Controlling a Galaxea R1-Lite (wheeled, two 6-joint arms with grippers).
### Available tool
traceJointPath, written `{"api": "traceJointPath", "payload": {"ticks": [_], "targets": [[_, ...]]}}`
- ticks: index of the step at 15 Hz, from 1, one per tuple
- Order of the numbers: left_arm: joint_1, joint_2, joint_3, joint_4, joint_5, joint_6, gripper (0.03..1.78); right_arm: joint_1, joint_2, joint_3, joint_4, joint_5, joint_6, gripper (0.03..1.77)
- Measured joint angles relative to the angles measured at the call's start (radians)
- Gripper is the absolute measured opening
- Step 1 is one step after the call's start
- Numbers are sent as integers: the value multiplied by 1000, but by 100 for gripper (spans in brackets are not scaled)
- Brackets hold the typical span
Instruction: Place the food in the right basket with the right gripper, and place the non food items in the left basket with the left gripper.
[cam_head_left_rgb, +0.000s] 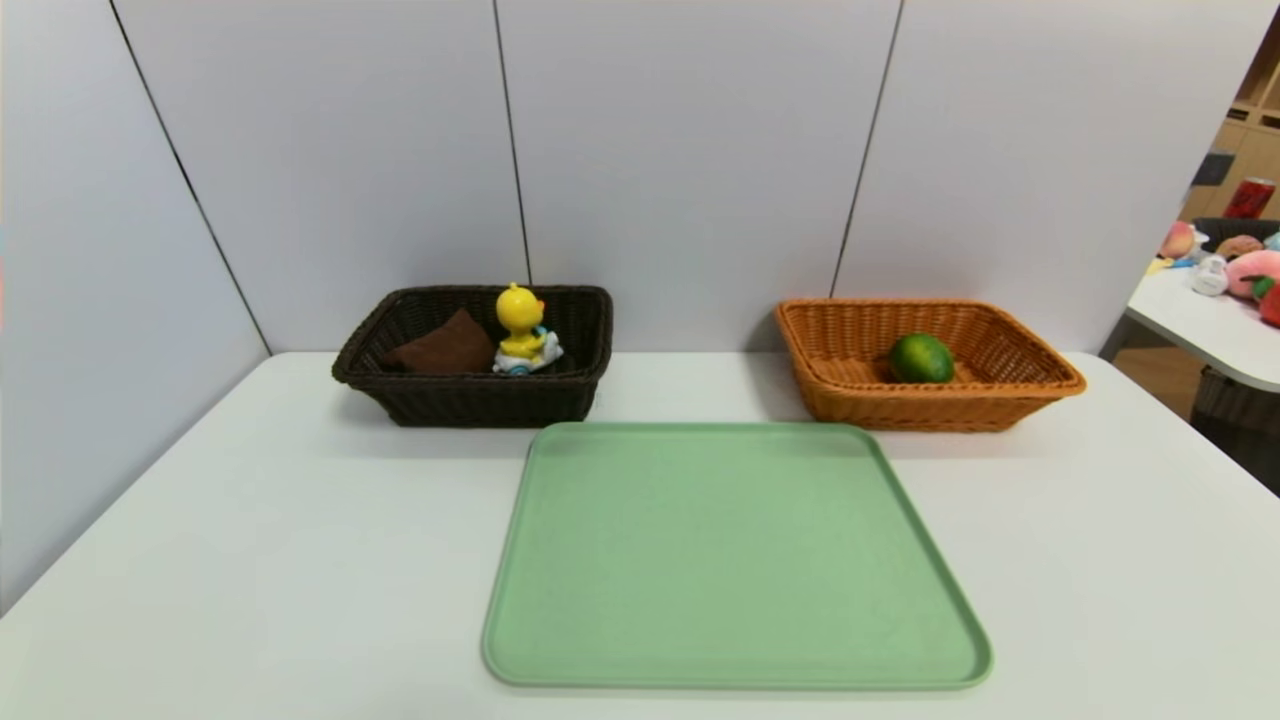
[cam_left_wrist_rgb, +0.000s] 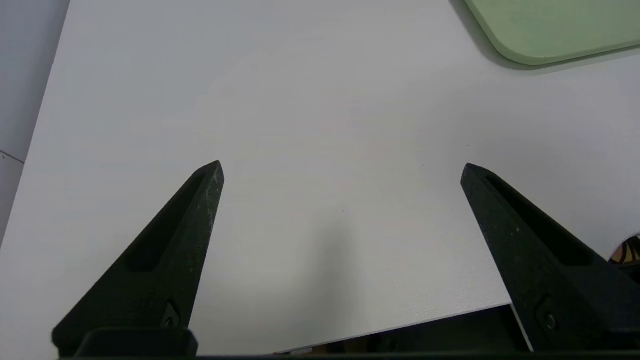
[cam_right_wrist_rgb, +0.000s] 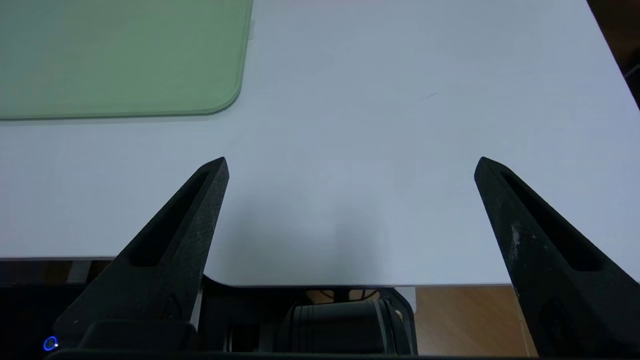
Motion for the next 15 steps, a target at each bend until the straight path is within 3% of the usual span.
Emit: {"api": "traceJointPath", "payload": {"ticks": [5, 15], "targets": [[7, -39, 9, -2, 2, 0, 169, -52, -90, 4, -43, 86, -46, 169], [12, -170, 81, -14, 4, 6, 169, -59, -260, 86, -111, 89, -50, 169]]}}
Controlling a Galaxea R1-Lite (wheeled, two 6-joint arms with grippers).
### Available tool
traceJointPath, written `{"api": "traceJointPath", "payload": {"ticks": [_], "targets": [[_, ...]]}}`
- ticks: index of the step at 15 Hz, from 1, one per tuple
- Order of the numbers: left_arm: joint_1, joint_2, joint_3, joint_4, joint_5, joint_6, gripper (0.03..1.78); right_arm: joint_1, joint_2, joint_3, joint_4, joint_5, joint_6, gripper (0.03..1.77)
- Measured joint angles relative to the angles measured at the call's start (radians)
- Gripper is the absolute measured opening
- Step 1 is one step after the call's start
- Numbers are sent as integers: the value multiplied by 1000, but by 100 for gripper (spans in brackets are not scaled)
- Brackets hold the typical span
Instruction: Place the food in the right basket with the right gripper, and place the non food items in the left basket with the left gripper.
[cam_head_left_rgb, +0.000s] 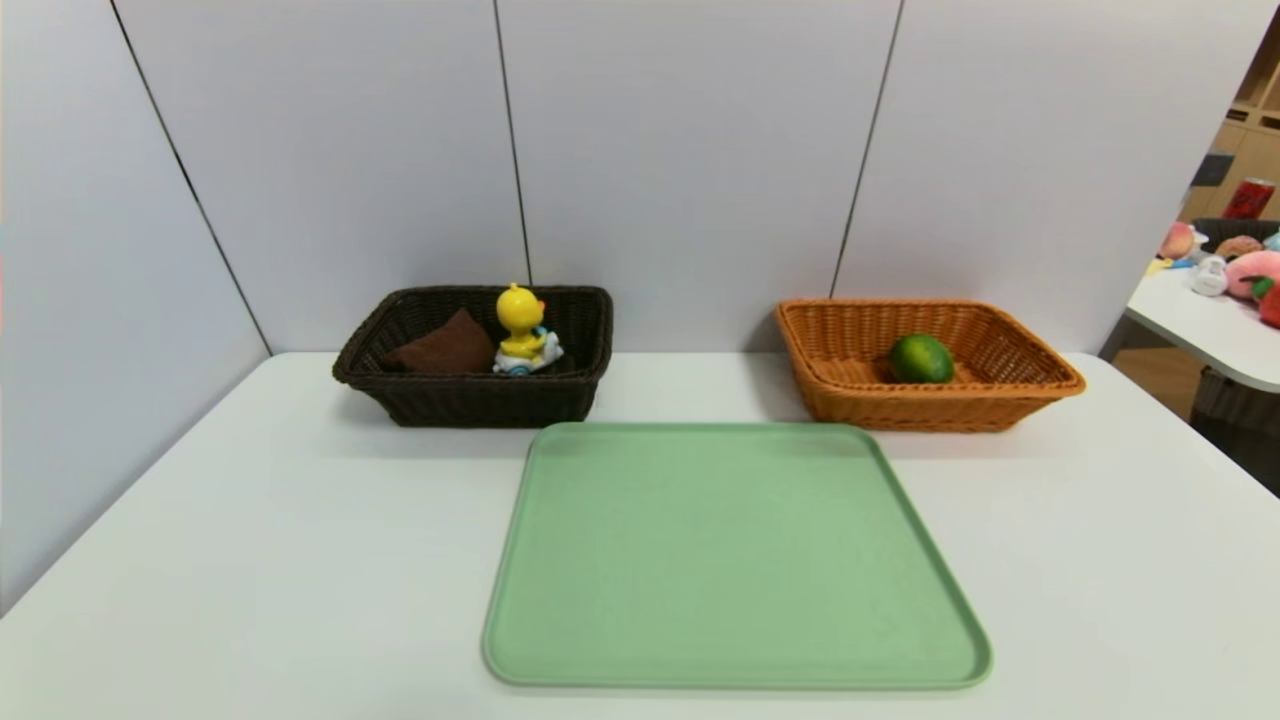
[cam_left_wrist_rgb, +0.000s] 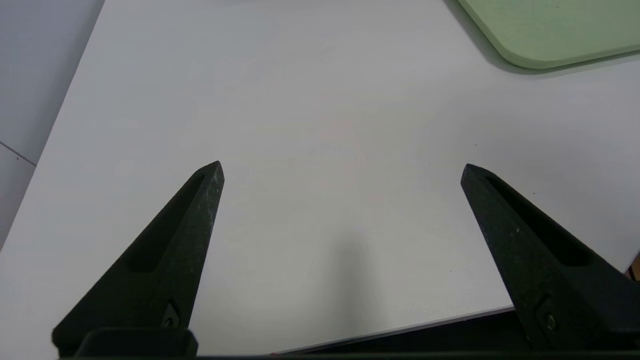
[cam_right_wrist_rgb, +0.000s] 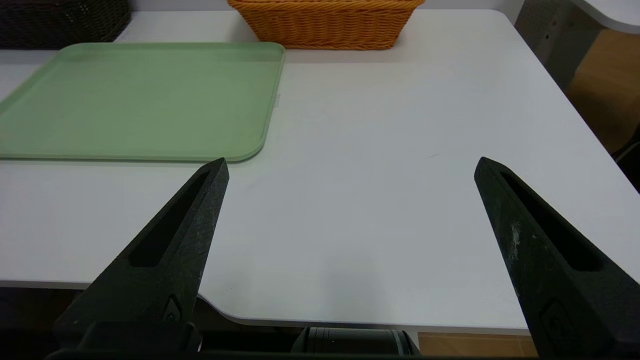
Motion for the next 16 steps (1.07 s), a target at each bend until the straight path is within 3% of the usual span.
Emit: {"api": "traceJointPath", "payload": {"ticks": [2, 5, 9, 13, 16], "targets": [[0, -26, 28, -28, 7, -5, 169, 0, -33, 13, -4, -1, 0, 169], [0, -41, 88, -165, 13, -2, 169, 0, -53, 63, -77, -1, 1, 169], [0, -44, 210, -364, 48, 9, 169, 0, -57, 254, -354, -3, -3, 169], [0, -44, 273, -420, 62, 9, 169, 0, -57, 463, -617, -4, -7, 169], [0, -44, 294, -432, 68, 3, 169, 0, -57, 599, -745, -4, -12, 169]]}}
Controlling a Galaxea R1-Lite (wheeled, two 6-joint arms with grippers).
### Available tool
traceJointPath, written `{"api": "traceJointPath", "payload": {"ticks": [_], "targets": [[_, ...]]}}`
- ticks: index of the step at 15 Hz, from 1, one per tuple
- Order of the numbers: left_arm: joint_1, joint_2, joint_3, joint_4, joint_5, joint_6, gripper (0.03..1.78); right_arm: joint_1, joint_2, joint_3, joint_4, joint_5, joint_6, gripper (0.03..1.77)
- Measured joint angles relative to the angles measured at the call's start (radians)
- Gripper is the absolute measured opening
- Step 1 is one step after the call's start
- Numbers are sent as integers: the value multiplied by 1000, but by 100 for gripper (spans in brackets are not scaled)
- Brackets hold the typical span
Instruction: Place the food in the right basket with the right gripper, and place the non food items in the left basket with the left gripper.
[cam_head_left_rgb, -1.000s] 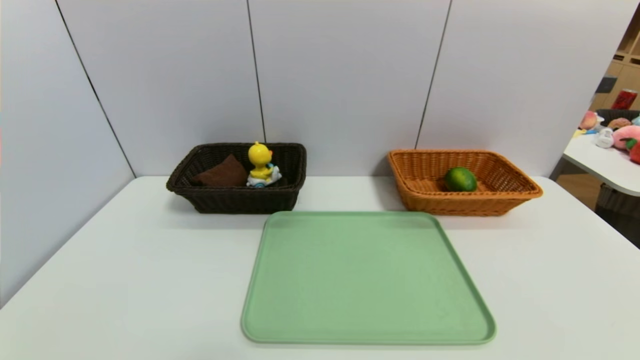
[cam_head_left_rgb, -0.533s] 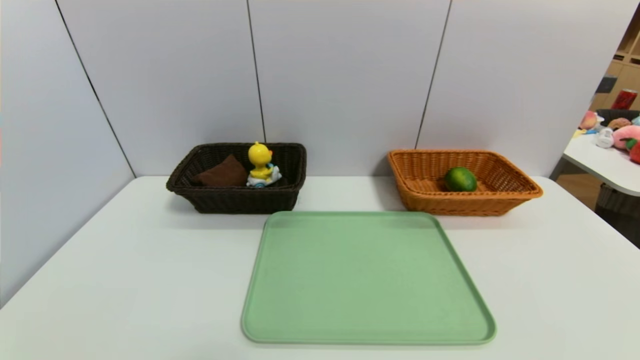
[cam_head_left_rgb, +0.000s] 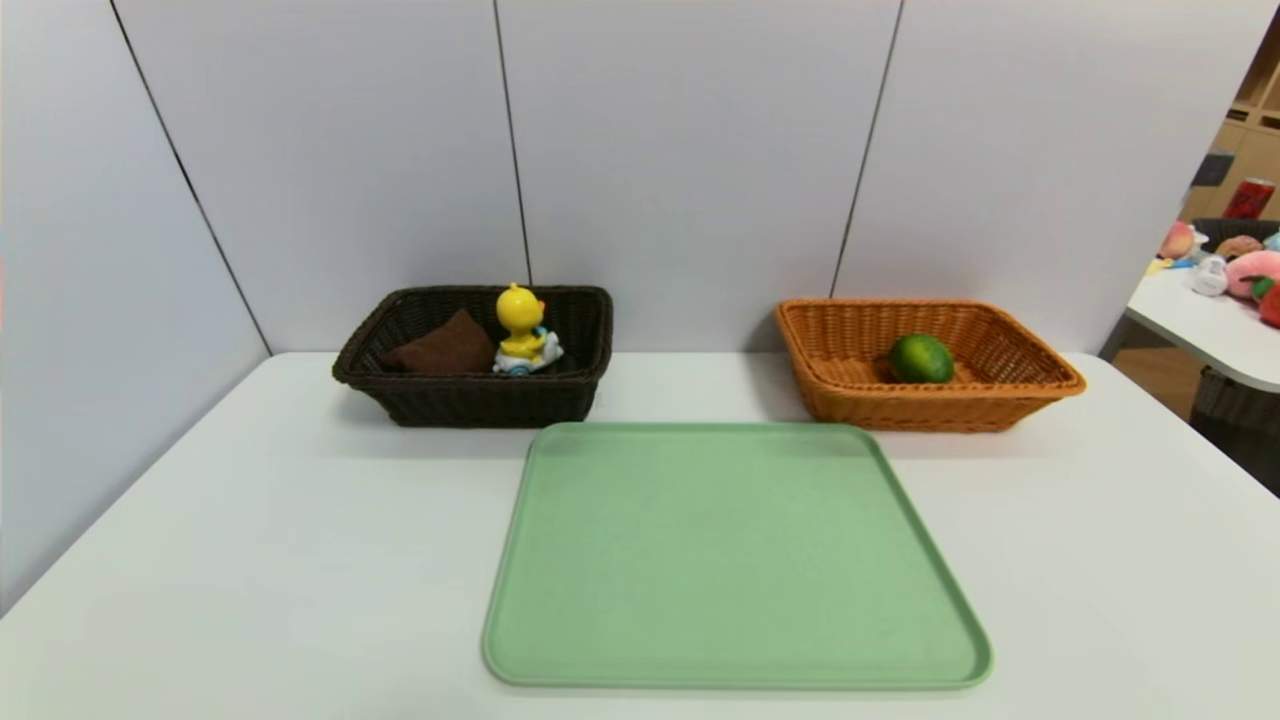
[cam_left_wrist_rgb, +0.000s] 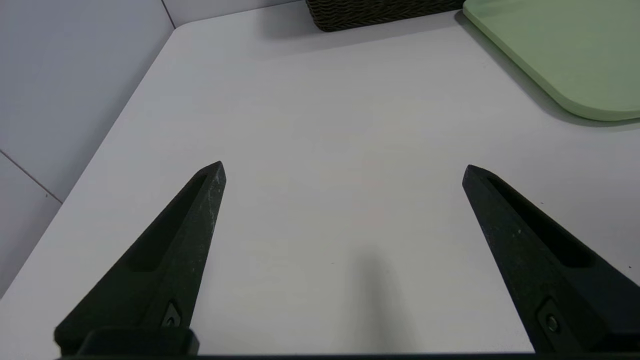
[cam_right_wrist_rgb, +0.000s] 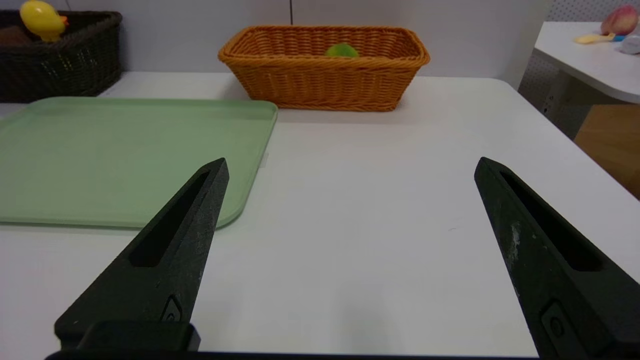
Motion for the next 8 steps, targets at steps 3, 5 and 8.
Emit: {"api": "traceJointPath", "payload": {"ticks": [3, 5, 8], "targets": [[0, 0, 4, -3, 1, -19, 169, 1, 0, 78, -15, -6, 6, 169], [0, 0, 5, -5, 6, -25, 169, 1, 0, 88, -14, -6, 7, 169], [0, 0, 7, -6, 26, -64, 169, 1, 0, 90, -15, 2, -1, 169]]}}
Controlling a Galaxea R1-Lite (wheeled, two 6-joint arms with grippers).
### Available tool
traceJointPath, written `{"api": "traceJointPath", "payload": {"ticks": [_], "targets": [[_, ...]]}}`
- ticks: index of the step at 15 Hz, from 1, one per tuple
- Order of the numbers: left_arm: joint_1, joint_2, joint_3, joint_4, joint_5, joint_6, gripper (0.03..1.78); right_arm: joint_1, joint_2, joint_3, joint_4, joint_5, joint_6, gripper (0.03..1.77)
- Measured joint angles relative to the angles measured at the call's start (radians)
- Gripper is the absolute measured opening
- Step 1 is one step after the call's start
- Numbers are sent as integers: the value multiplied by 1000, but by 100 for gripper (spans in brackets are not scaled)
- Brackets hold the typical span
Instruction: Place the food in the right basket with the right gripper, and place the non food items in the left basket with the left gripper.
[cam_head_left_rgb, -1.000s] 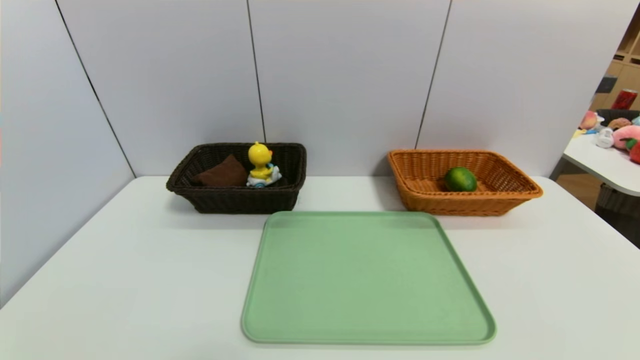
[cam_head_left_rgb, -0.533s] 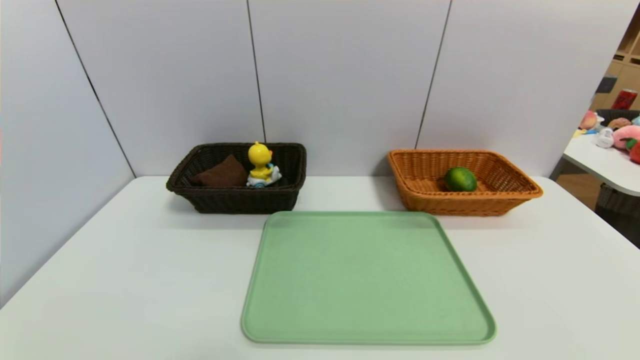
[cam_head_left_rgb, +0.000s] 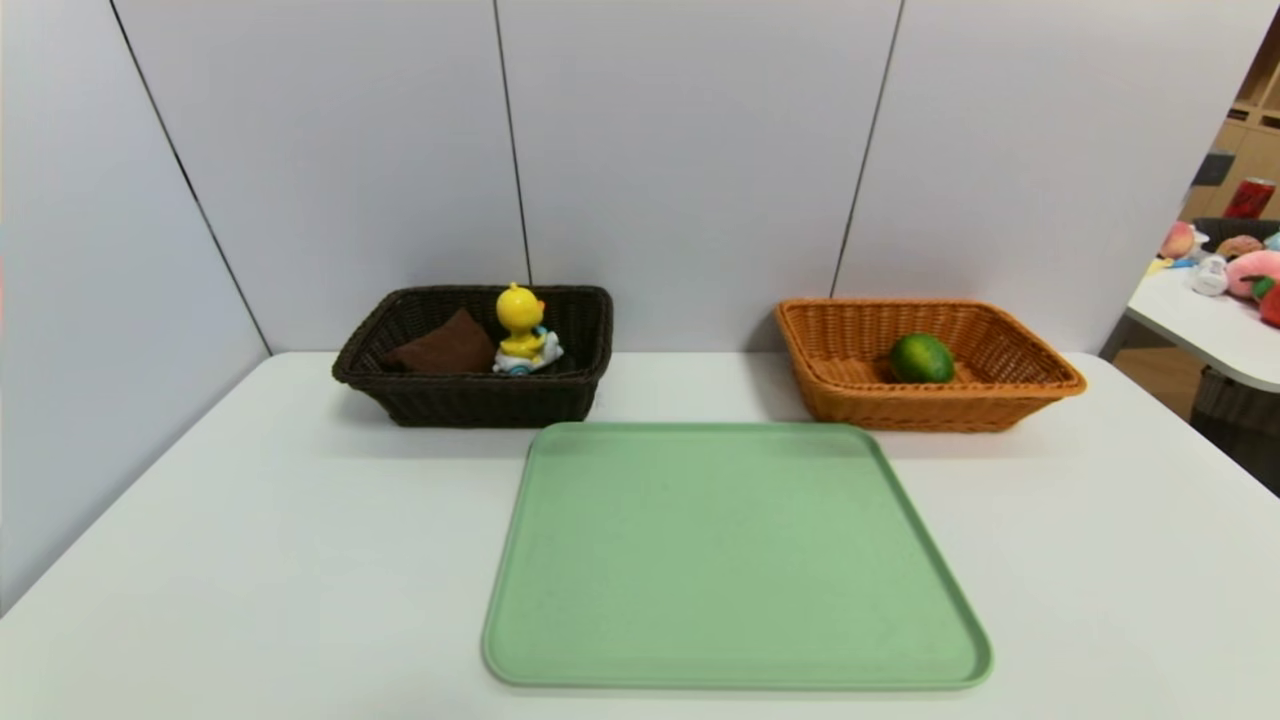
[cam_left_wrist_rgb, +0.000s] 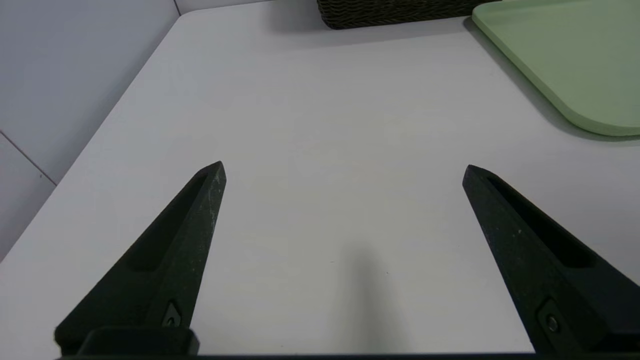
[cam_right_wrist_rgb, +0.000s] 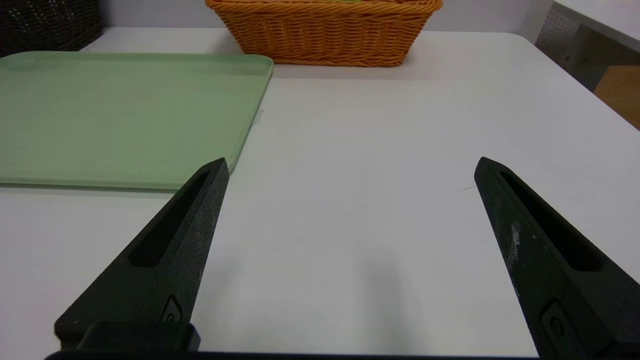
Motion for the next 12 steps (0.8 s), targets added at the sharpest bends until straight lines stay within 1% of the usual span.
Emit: {"api": "traceJointPath", "payload": {"ticks": [2, 4, 7, 9, 12], "targets": [[0, 0, 1, 0, 3, -42, 169, 0, 0, 0, 0, -1, 4, 169], [0, 0, 1, 0, 15, -63, 169, 0, 0, 0, 0, 0, 2, 169], [0, 0, 1, 0, 18, -64, 169, 0, 0, 1, -1, -9, 14, 169], [0, 0, 1, 0, 18, -64, 169, 0, 0, 1, -1, -4, 18, 169], [0, 0, 1, 0, 18, -65, 169, 0, 0, 1, -2, -13, 52, 169]]}}
